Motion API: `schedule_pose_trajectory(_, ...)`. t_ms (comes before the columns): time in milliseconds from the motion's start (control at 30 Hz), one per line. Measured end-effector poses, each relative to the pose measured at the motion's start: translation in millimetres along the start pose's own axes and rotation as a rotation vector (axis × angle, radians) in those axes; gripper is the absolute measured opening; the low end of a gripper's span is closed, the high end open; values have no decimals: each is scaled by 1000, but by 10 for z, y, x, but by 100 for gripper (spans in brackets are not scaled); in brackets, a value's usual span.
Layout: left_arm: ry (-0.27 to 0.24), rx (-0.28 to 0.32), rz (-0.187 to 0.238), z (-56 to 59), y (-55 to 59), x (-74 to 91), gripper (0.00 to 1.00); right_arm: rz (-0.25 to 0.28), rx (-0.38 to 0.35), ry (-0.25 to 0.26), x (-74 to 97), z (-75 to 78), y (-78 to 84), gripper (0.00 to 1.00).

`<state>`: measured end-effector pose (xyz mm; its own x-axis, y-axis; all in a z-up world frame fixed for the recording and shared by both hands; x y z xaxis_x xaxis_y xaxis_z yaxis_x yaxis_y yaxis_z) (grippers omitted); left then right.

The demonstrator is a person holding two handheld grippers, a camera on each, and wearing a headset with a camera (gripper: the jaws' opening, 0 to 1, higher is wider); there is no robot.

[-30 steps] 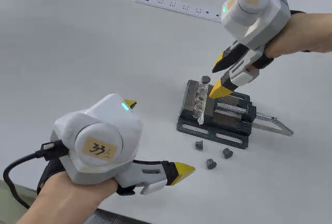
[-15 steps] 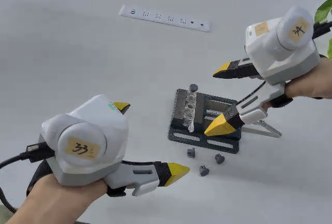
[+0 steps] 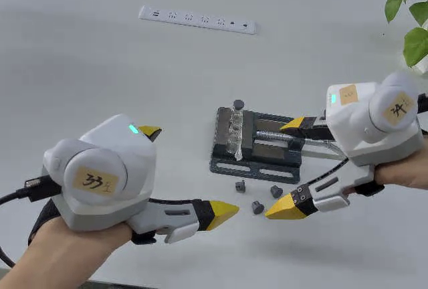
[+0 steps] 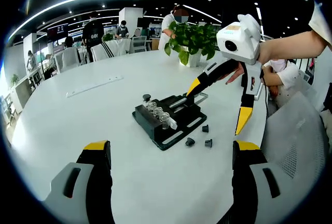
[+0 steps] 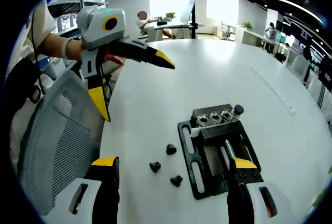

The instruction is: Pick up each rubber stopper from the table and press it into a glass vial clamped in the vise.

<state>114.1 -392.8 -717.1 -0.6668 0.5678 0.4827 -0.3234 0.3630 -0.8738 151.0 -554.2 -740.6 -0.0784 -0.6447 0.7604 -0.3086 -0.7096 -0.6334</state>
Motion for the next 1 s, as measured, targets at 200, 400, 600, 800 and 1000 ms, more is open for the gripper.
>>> schedule_pose_trajectory(200,7,0,0,16,14,-6,97,97,-119,146,45,58,156,68)
schedule_pose_trajectory(400,10,4,1,40,23,-22,97,143,-205,230,28,33,281,53)
schedule_pose_trajectory(600,16,8,-3,73,34,-33,97,151,-260,276,-61,-13,331,38)
schedule_pose_trajectory(800,21,11,-6,89,52,-32,96,113,-256,311,-167,-30,407,27)
schedule_pose_trajectory(1000,23,12,-13,102,80,-32,96,85,-279,320,-211,-36,461,17)
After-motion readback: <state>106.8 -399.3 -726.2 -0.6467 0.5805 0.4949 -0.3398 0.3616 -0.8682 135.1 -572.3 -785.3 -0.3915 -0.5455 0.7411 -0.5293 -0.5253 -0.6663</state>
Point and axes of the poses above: the centre of the closed fingertips' face, and the gripper's own axes: x roughly backward along the fingers, z roughly to its right, y roughly out of its underside, the point moved 5 cm from there along x, roughly backward along the fingers, and after that the axes turned 8 degrees about -x, right-handed, at the moved point
